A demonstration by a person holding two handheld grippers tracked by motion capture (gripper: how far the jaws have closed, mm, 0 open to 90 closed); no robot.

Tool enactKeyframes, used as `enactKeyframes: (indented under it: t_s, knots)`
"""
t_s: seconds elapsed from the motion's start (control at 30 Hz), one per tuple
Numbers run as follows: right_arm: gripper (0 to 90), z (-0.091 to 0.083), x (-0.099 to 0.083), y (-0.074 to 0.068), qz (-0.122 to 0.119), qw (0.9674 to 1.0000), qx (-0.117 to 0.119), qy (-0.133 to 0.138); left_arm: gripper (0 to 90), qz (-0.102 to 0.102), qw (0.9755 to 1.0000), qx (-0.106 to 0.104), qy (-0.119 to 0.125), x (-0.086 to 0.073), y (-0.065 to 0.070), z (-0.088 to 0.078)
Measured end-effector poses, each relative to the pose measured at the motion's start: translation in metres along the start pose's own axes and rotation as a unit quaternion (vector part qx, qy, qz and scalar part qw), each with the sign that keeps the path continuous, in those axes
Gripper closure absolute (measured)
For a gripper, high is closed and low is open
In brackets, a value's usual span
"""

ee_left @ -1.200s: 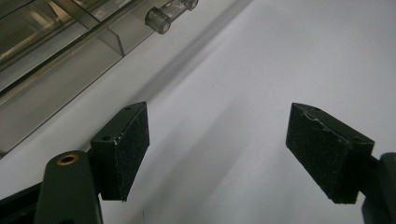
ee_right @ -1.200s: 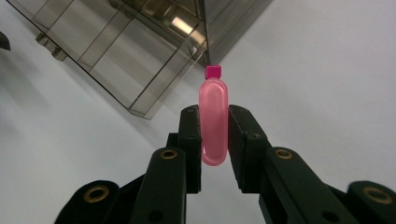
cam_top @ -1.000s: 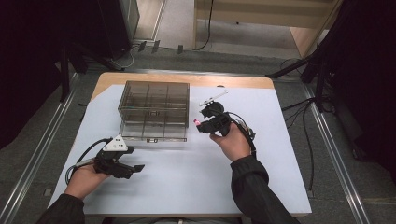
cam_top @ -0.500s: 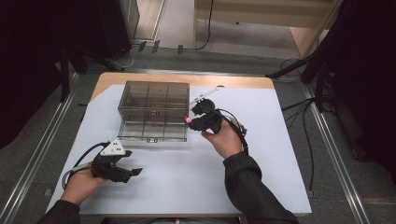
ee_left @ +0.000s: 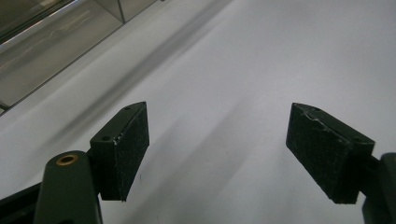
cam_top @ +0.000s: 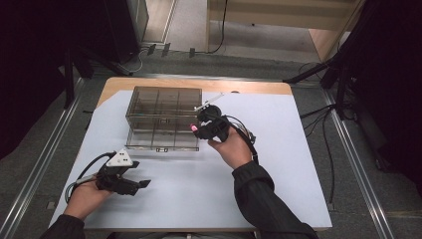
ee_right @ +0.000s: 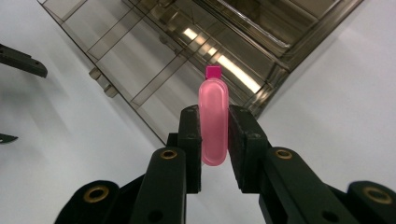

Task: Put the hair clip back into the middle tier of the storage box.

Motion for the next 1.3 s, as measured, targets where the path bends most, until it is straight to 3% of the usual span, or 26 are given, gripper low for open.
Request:
enactKeyframes:
  t_s: [0.8, 1.3]
  knots:
    - [77.4, 0.024, 0.015, -0.016, -0.026, 0.9994, 0.013, -0.021, 22.5, -0.003, 1.0000, 0.000, -0.003, 0.000, -0.001, -0.002]
    - [77.4, 0.045, 0.017, -0.016, -0.030, 0.9987, 0.015, -0.039, 22.5, -0.003, 1.0000, 0.002, 0.002, 0.000, -0.002, -0.002]
Point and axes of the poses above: each handheld gripper's, and its own axes: z roughly forward along the jaws, x roughly out of its top, y roughly to its right, the point moved 2 cm from there along z, roughly forward along the jaws, and after that the axes turned 10 degrees about -z, right-handed, at the moved point
